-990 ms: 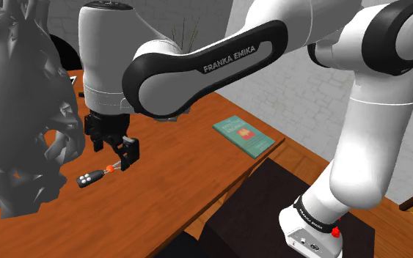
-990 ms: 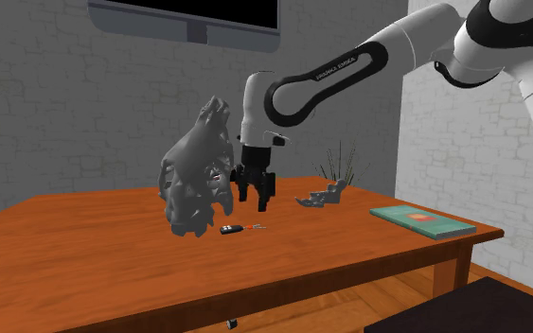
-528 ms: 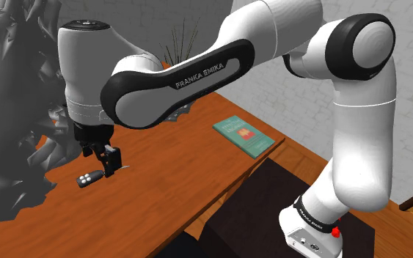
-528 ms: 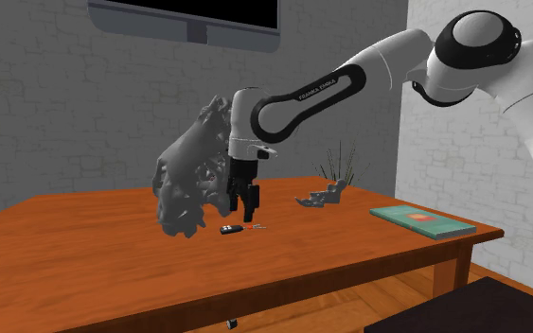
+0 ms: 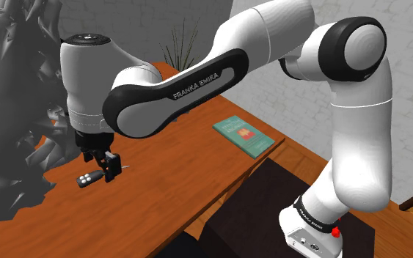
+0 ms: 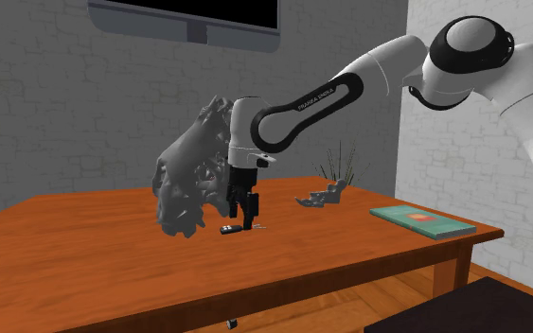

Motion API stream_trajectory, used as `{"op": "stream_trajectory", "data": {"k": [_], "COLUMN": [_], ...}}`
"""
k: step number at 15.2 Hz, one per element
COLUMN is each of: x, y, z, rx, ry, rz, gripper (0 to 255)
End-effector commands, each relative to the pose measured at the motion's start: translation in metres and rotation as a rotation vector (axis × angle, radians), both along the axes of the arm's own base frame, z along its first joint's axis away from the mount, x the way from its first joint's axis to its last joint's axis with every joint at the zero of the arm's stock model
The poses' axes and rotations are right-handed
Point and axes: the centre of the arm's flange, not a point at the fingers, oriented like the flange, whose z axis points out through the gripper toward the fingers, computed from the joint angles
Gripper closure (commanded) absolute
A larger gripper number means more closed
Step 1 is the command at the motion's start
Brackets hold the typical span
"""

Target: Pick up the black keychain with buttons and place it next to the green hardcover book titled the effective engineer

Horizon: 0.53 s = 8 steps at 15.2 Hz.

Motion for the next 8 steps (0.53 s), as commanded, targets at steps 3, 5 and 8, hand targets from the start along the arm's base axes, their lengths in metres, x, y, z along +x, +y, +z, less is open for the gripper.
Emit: {"op": "stream_trajectory", "data": {"k": [3, 5, 8], "x": [-0.0002, -0.0006, -0.0007], "y": [0.0007, 0.0002, -0.0001], "z": [-0.002, -0.0019, -0.0021], "rx": [0.001, 0.001, 0.001], "ry": [0.002, 0.002, 0.002], "rz": [0.002, 0.002, 0.002], "gripper": [0, 255, 255]}}
